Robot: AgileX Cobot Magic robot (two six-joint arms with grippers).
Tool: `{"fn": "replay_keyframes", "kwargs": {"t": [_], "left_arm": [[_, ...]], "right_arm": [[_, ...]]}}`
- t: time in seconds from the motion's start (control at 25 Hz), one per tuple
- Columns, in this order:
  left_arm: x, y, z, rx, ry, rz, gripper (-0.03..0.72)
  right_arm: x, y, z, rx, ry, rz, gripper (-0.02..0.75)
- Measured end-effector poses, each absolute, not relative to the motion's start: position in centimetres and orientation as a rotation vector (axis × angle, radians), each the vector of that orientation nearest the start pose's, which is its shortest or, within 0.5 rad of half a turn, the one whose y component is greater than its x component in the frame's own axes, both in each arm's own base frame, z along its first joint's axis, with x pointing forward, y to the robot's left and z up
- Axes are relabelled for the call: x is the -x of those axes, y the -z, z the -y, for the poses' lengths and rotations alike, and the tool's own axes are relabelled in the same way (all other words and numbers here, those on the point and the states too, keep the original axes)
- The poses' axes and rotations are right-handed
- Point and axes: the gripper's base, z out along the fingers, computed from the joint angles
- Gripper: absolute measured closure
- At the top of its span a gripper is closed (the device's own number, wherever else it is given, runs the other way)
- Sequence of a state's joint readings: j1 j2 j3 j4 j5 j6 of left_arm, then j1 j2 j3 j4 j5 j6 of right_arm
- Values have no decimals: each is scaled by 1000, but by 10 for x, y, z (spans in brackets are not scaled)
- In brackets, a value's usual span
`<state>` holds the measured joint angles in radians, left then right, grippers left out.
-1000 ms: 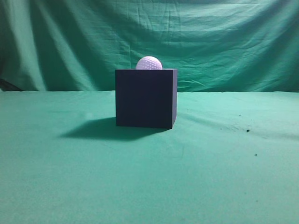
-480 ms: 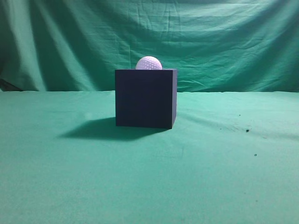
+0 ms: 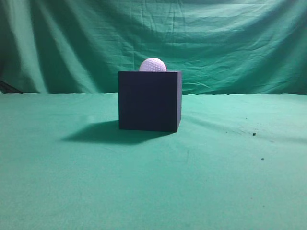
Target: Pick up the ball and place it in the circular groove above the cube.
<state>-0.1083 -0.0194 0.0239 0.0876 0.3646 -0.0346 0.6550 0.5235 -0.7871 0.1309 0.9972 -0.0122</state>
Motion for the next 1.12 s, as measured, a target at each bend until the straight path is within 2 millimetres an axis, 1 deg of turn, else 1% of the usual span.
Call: {"fn": "replay_keyframes", "kwargs": {"t": [0.12,0.24,0.32,0.44,0.52,0.68,0.8,0.84,0.92,1.04,1.12], "left_arm": [[-52,-173,3,-122,14,-1847,688],[-52,-173,3,-122,14,-1847,688],[-52,-173,3,-122,14,-1847,688],[-52,-173,3,-122,14,-1847,688],[-52,-173,3,-122,14,-1847,688],[-52,-173,3,-122,14,-1847,688],[-52,-173,3,-122,14,-1847,688],[-52,-173,3,-122,14,-1847,688],[-52,-173,3,-122,14,-1847,688],[-52,-173,3,-122,14,-1847,688],[-52,-173,3,-122,14,-1847,688]], "right_arm": [[-51,-347,-53,788,-485,-2153,738],[-48,-349,-52,869,-469,-2083,738],[-46,-350,-51,877,-462,-2026,738],[-45,-346,-47,815,-452,-1926,738],[-47,-338,-43,740,-432,-1854,738],[-52,-306,-36,581,-363,-1781,738],[-54,-272,-29,461,-294,-1776,738],[-53,-259,-26,420,-273,-1781,690],[-53,-237,-22,343,-241,-1786,690],[-50,-209,-17,251,-194,-1792,690],[-49,-195,-15,197,-179,-1803,690]]}}
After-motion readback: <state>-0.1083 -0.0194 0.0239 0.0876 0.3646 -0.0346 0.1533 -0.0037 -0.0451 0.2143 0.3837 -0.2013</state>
